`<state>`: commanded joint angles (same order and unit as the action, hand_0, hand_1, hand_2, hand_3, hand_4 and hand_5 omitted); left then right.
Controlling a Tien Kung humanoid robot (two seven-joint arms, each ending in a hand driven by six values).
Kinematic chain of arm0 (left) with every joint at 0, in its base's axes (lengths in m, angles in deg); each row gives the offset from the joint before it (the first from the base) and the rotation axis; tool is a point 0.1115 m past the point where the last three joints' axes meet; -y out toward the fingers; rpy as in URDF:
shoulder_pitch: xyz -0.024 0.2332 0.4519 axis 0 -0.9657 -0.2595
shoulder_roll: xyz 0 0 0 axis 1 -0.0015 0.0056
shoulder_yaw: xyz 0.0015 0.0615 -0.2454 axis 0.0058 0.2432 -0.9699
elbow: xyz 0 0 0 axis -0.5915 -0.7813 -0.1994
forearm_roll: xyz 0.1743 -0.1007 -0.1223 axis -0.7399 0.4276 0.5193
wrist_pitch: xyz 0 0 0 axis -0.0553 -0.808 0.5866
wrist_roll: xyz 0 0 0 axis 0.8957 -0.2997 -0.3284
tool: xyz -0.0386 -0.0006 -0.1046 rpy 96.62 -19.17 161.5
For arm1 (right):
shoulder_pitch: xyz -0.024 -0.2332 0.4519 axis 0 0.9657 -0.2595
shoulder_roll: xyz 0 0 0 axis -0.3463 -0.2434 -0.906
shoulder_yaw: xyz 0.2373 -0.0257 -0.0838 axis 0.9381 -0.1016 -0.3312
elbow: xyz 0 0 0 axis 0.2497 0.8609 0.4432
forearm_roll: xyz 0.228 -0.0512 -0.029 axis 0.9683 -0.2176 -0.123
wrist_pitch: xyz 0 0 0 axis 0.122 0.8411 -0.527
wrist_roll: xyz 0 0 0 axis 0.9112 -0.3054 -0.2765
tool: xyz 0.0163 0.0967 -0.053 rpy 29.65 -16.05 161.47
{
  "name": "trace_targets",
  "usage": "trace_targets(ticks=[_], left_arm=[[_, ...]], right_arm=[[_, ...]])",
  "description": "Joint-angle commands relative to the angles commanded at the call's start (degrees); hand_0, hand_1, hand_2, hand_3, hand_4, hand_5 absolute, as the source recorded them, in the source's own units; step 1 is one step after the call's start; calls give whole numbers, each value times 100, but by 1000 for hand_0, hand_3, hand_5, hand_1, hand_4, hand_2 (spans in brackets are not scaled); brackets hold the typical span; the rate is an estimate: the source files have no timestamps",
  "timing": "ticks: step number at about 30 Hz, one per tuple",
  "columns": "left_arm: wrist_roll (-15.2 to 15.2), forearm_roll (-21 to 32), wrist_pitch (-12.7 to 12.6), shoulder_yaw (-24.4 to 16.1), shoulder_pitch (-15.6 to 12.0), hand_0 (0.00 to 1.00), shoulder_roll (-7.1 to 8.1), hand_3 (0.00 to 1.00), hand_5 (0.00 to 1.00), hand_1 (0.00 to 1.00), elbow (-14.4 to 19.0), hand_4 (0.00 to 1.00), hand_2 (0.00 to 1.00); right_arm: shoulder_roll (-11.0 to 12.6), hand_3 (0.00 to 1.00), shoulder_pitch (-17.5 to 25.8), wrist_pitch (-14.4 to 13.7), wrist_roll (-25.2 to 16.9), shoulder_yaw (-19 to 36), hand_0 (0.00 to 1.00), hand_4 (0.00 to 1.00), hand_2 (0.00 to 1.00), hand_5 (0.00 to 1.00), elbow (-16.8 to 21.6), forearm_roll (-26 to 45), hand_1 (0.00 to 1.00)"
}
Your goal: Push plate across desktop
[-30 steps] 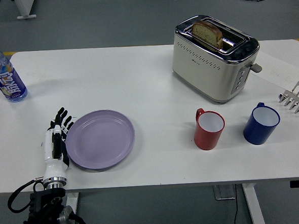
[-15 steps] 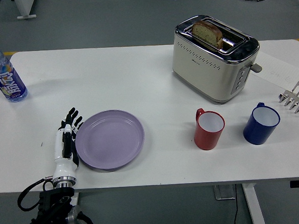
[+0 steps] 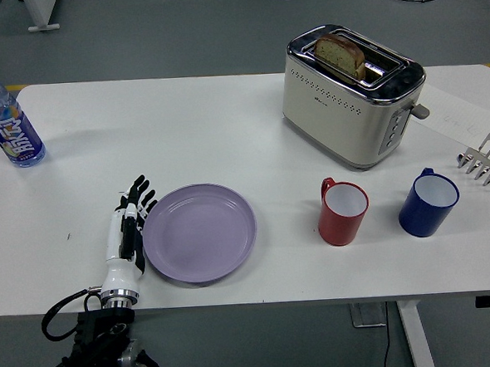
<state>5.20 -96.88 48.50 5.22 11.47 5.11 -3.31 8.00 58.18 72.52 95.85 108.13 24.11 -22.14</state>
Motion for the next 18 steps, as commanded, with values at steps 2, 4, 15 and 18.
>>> trace_targets(ticks=[2, 4, 15, 18], left_arm=[[0, 11, 5, 77, 27, 839, 25, 895, 998, 890, 7, 570, 921], [0, 24, 12, 143, 45, 839, 47, 895, 998, 890, 15, 570, 921], [0, 58, 16, 533, 132, 839, 173, 893, 998, 889, 97, 568, 919], [0, 9, 9, 737, 196, 839, 246, 893, 998, 889, 129, 568, 919]], right_arm=[[2, 604, -1, 1, -1, -2, 637, 189, 664, 110, 0, -1, 612], [3, 604, 0, 2, -2, -5, 637, 189, 664, 110, 0, 1, 612], [6, 604, 22, -1, 1, 12, 638, 191, 665, 111, 0, -1, 612], [1, 604, 36, 0, 10, 38, 638, 191, 665, 111, 0, -28, 612]])
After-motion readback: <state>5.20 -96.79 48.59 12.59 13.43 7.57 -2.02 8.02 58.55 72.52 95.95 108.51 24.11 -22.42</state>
